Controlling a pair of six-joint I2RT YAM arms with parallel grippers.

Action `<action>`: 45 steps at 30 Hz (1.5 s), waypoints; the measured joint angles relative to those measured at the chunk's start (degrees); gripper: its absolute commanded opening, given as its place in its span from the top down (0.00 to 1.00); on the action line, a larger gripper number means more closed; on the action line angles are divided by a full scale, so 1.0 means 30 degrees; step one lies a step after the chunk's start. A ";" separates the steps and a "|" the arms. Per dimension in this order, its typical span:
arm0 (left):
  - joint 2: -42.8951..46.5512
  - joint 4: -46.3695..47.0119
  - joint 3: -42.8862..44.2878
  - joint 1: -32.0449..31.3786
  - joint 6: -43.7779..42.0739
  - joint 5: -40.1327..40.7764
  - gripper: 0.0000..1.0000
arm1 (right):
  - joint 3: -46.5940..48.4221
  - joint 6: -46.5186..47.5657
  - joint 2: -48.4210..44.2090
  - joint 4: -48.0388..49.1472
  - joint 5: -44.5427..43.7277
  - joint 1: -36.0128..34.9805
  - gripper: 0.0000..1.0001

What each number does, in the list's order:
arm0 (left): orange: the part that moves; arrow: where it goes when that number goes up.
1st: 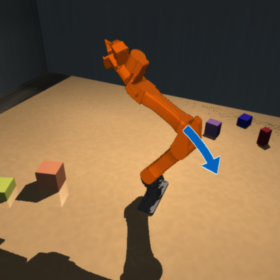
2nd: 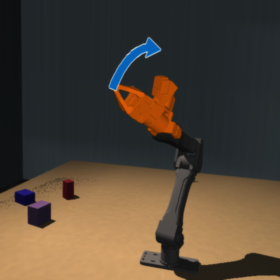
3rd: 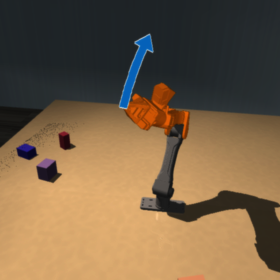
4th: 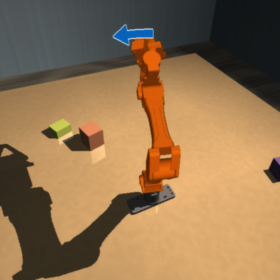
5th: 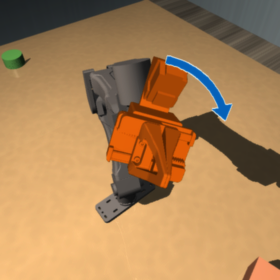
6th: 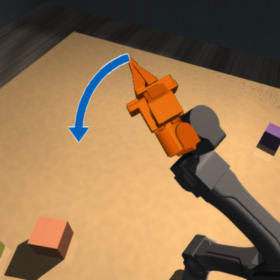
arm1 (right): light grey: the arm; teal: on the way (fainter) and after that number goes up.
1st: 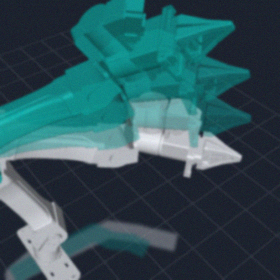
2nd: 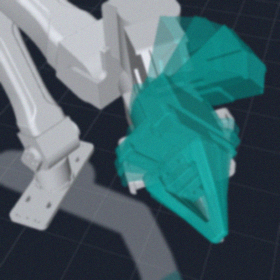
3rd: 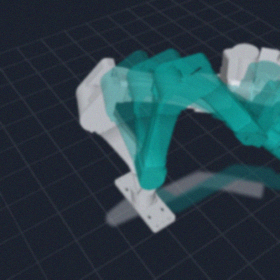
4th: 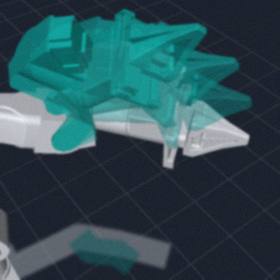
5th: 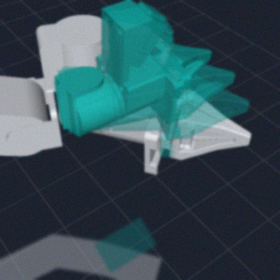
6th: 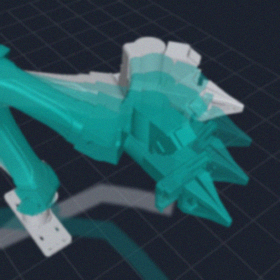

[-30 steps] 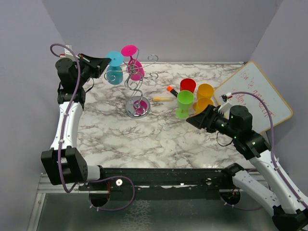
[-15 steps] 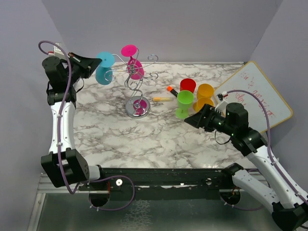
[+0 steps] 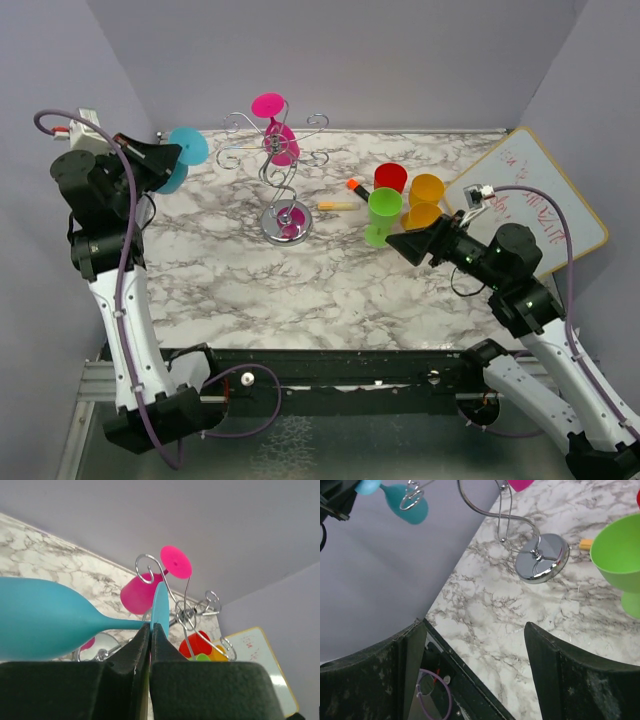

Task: Take the wine glass off the wine glass rack
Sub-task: Place the wine glass at the center of the board.

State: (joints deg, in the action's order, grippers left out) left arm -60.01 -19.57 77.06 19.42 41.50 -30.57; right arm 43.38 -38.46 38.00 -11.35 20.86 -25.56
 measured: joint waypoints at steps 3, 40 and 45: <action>0.1719 -0.0576 -0.1435 -0.0015 -0.0372 -0.0437 1.00 | -0.0168 0.0583 -0.0153 0.1027 0.0342 0.0000 0.13; 0.9173 0.5639 -1.5956 -1.1570 0.1588 -0.6703 1.00 | 0.0240 -0.0430 0.5202 0.2681 0.3497 0.0000 0.11; 0.7541 0.9114 -1.6793 -1.5591 0.2616 -0.4014 1.00 | 0.0663 0.0160 0.4787 0.2477 0.4991 0.0000 0.14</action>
State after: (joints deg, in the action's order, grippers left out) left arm -37.39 7.77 26.68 -27.35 49.34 -42.61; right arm 45.36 -37.98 52.36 -3.92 35.83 -25.56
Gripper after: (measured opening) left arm 0.008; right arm 0.887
